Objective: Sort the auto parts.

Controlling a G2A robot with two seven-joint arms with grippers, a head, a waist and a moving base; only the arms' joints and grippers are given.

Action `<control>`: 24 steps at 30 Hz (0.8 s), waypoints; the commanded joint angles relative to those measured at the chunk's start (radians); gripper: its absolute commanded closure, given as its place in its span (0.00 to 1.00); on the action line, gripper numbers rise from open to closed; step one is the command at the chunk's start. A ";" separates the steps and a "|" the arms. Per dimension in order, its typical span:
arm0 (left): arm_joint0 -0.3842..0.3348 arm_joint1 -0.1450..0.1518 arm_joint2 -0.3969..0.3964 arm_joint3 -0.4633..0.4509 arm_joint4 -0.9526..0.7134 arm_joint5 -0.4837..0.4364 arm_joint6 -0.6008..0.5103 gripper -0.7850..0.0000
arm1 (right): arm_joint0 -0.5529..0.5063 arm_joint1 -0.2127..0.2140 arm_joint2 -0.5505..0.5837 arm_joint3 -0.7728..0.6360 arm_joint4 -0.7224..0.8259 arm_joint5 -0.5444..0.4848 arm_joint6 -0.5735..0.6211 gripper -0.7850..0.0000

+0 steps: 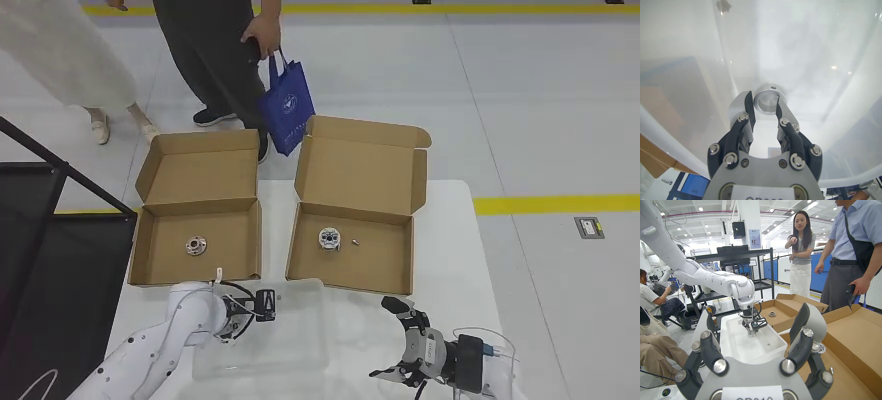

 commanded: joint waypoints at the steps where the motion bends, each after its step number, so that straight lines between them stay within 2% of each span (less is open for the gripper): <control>1: 0.004 0.001 -0.007 -0.003 0.000 0.011 -0.001 0.57 | 0.000 0.000 0.000 0.000 0.000 0.000 0.000 0.00; 7: 0.011 -0.006 -0.004 0.007 0.036 0.072 -0.001 0.58 | 0.000 0.000 0.000 0.000 0.000 0.000 0.000 0.00; 18: -0.013 -0.029 0.022 0.052 0.043 0.067 0.003 0.61 | 0.000 0.000 0.000 0.000 0.000 0.000 0.000 0.00; 22: -0.019 -0.035 0.027 0.064 0.042 0.067 0.001 0.71 | 0.000 0.000 0.000 0.000 0.000 0.000 0.000 0.00; 24: -0.021 -0.038 0.028 0.068 0.041 0.066 0.001 0.89 | 0.000 0.000 0.000 0.000 0.000 0.000 0.000 0.00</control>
